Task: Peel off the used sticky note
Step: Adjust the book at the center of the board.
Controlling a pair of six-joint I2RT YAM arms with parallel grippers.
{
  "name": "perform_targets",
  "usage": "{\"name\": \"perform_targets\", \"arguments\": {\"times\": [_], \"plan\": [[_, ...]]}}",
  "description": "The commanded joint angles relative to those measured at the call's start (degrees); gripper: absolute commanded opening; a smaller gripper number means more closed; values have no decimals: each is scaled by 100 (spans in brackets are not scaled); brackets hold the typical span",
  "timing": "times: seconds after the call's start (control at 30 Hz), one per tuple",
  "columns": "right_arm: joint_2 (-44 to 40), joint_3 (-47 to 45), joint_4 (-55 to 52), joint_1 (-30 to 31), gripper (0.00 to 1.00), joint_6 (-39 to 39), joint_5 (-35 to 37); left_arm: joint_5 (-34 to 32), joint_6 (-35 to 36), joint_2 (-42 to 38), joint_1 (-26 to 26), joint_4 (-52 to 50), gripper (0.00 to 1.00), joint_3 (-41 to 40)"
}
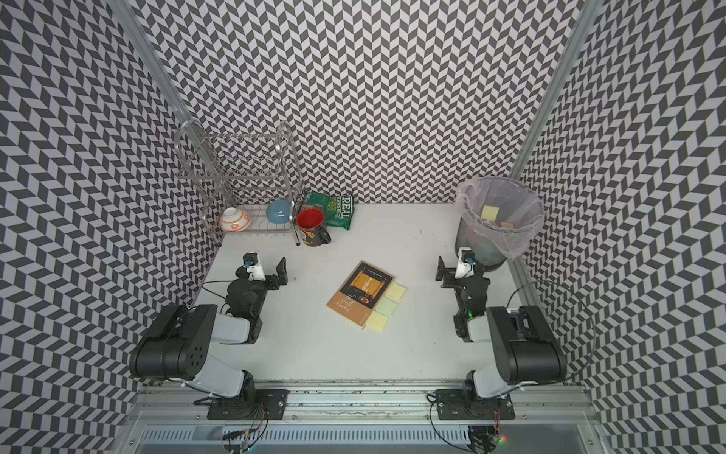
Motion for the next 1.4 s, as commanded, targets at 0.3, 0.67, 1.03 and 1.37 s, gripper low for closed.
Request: {"name": "perform_targets", "arguments": {"times": [0.3, 0.67, 1.03, 1.37], "plan": [[25, 86, 208, 26, 100, -15, 65, -41, -32, -11, 6, 80, 100, 90], [25, 84, 207, 24, 100, -11, 63, -41, -30, -11, 5, 77, 100, 90], [-501, 429, -552, 172, 100, 63, 534, 392, 111, -742, 21, -1518, 100, 494], [-2086, 1348, -4597, 461, 100, 3586, -167, 2639, 1915, -1345, -360, -7382, 74, 3087]]}}
